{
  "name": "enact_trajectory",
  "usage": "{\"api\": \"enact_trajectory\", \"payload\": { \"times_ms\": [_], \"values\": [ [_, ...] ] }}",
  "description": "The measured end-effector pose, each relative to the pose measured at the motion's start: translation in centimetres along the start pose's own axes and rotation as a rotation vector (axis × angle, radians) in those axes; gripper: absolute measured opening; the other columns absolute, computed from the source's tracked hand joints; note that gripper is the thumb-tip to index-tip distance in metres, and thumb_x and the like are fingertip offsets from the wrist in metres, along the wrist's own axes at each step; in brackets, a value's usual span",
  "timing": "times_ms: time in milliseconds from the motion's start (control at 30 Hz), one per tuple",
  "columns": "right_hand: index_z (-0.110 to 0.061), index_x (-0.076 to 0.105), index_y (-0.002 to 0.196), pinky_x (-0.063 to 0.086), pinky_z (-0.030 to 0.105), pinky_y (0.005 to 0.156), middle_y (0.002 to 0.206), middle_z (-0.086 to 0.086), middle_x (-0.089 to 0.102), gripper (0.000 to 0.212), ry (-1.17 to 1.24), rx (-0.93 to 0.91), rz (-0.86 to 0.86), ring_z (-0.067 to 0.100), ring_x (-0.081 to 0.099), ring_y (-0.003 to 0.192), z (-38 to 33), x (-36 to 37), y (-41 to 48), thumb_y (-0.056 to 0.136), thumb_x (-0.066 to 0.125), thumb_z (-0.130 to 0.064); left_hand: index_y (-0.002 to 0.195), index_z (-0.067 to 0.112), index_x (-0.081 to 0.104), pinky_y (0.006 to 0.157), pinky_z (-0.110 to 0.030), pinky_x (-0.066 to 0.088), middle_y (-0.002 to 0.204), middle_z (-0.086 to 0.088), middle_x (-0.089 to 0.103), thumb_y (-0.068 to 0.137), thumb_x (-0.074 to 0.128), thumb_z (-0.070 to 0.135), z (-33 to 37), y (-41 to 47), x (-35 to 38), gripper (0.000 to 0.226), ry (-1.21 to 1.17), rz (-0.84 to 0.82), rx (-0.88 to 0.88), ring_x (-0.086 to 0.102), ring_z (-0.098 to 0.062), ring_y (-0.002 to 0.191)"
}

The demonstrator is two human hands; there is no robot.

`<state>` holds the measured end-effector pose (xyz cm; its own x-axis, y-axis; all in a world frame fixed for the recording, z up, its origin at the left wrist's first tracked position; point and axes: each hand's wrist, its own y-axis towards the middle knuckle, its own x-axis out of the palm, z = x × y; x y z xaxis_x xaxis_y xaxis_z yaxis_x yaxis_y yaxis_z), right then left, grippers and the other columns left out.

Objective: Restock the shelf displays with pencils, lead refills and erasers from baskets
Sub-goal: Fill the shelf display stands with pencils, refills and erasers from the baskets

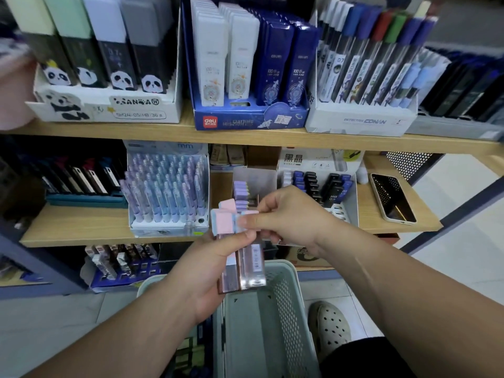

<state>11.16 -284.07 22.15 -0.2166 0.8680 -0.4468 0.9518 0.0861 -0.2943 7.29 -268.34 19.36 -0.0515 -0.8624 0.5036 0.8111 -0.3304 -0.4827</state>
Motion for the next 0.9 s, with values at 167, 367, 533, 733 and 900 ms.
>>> {"api": "enact_trajectory", "payload": {
  "times_ms": [167, 367, 533, 733, 900],
  "values": [
    [-0.01, 0.069, 0.08, 0.038, 0.02, 0.044, 0.051, -0.001, 0.058, 0.021, 0.046, 0.062, 0.018, 0.008, 0.047, 0.042, 0.4, -1.0, 0.1, 0.088, 0.076, -0.029, 0.112, 0.009, 0.072, 0.056, -0.032, 0.057, 0.088, -0.011, 0.075, 0.086, 0.067, 0.005, -0.3, -0.2, -0.2, 0.026, 0.022, 0.008, -0.019, 0.071, -0.023, 0.067],
    [-0.014, 0.064, 0.089, 0.021, 0.019, 0.042, 0.05, 0.0, 0.043, 0.01, 0.251, 0.073, -0.089, 0.009, 0.033, 0.042, 0.2, -2.2, 0.8, 0.095, 0.068, -0.021, 0.114, 0.009, 0.071, 0.057, -0.034, 0.059, 0.095, -0.013, 0.076, 0.08, 0.07, 0.011, -0.3, 0.0, -0.4, 0.034, 0.016, -0.014, -0.058, 0.073, -0.023, 0.07],
    [-0.012, 0.062, 0.078, 0.034, 0.022, 0.043, 0.054, 0.005, 0.053, 0.019, 0.279, 0.124, -0.027, 0.015, 0.041, 0.042, 0.3, -4.3, 1.5, 0.094, 0.063, -0.02, 0.111, 0.005, 0.068, 0.061, -0.036, 0.059, 0.088, -0.014, 0.076, 0.091, 0.066, 0.008, -0.3, 0.9, -0.8, 0.021, 0.045, 0.121, -0.068, 0.072, -0.024, 0.069],
    [-0.011, 0.066, 0.08, 0.038, 0.025, 0.044, 0.055, 0.004, 0.057, 0.02, 0.101, 0.026, 0.176, 0.017, 0.047, 0.048, 0.6, -6.0, 2.4, 0.095, 0.059, -0.021, 0.107, 0.005, 0.069, 0.056, -0.035, 0.06, 0.093, -0.016, 0.075, 0.09, 0.065, 0.008, 0.4, 1.2, -1.3, 0.017, 0.027, 0.157, -0.06, 0.071, -0.023, 0.068],
    [-0.022, 0.068, 0.096, 0.044, 0.024, 0.05, 0.062, 0.0, 0.066, 0.014, -0.312, -0.182, 0.291, 0.019, 0.06, 0.055, 0.9, -5.9, 3.5, 0.095, 0.056, -0.016, 0.109, 0.006, 0.068, 0.067, -0.039, 0.059, 0.092, -0.015, 0.075, 0.091, 0.064, 0.009, 0.7, 1.1, -1.4, 0.018, 0.024, 0.145, -0.03, 0.07, -0.023, 0.072]
  ]
}}
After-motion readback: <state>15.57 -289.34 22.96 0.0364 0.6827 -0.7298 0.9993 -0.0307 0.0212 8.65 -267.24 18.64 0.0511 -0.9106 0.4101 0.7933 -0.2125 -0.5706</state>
